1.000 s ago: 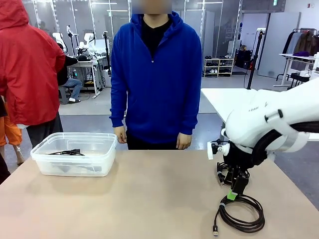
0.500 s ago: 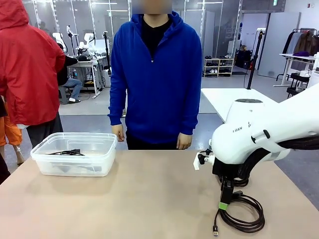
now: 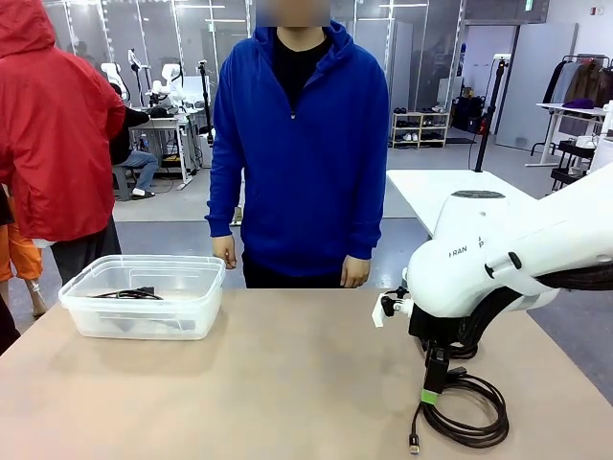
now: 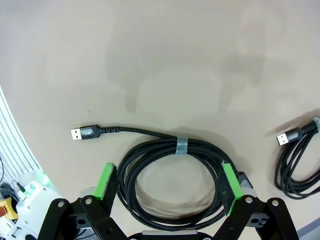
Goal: Organize and store the cables.
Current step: Place the USB Extension Cable into the Organizing box.
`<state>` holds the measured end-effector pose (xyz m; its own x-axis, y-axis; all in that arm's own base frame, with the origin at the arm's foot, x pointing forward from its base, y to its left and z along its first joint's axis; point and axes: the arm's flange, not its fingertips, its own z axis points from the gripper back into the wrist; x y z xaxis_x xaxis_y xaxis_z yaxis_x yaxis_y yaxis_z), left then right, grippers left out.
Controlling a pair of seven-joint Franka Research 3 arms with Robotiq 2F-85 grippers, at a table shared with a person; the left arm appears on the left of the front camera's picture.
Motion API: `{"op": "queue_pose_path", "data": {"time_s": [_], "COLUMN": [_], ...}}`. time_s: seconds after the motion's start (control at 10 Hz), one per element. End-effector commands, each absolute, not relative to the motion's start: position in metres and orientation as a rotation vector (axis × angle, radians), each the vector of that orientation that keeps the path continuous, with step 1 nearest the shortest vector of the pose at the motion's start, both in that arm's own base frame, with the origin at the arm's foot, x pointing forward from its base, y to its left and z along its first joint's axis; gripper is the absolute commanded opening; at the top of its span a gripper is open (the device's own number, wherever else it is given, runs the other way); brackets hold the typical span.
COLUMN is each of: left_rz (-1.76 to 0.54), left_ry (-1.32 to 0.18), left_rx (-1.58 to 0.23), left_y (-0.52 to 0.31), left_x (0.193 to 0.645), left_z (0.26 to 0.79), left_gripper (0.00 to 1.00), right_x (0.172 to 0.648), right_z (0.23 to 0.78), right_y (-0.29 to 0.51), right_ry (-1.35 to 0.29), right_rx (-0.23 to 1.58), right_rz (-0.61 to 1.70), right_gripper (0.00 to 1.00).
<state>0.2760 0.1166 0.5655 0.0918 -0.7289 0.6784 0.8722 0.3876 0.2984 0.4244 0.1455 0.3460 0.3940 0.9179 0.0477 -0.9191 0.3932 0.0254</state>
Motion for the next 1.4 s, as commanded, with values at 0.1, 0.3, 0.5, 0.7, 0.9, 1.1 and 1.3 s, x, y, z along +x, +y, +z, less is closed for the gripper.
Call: {"op": "queue_pose_path", "data": {"time_s": [0.1, 0.3, 0.5, 0.7, 0.9, 1.1, 1.3], "left_rz": [-1.211, -1.211, -1.211, -1.211, -1.211, -1.211, -1.211], "left_ry": [-0.864, -0.864, -0.864, -0.864, -0.864, -0.864, -0.864], "left_rx": [-0.203, -0.203, -0.203, -0.203, -0.203, -0.203, -0.203], "left_y": [0.116, 0.116, 0.116, 0.116, 0.116, 0.116, 0.116], "left_x": [0.274, 0.274, 0.274, 0.274, 0.274, 0.274, 0.274], "left_z": [0.567, 0.567, 0.567, 0.567, 0.567, 0.567, 0.567], "left_gripper": [1.0, 1.0, 1.0, 1.0, 1.0, 1.0, 1.0], "right_x": [0.402, 0.404, 0.405, 0.413, 0.408, 0.413, 0.412], "right_z": [0.354, 0.347, 0.334, 0.315, 0.319, 0.323, 0.32], "right_y": [0.163, 0.151, 0.136, 0.121, 0.123, 0.109, 0.109], "right_ry": [0.046, 0.066, -0.081, -0.093, -0.107, -0.059, -0.076], "right_rx": [-0.024, 0.062, 0.145, 0.163, 0.107, 0.192, 0.177], "right_rz": [0.754, 0.457, 0.101, -0.103, -0.134, -0.063, -0.092], "right_gripper": [1.0, 1.0, 1.0, 1.0, 1.0, 1.0, 1.0]}}
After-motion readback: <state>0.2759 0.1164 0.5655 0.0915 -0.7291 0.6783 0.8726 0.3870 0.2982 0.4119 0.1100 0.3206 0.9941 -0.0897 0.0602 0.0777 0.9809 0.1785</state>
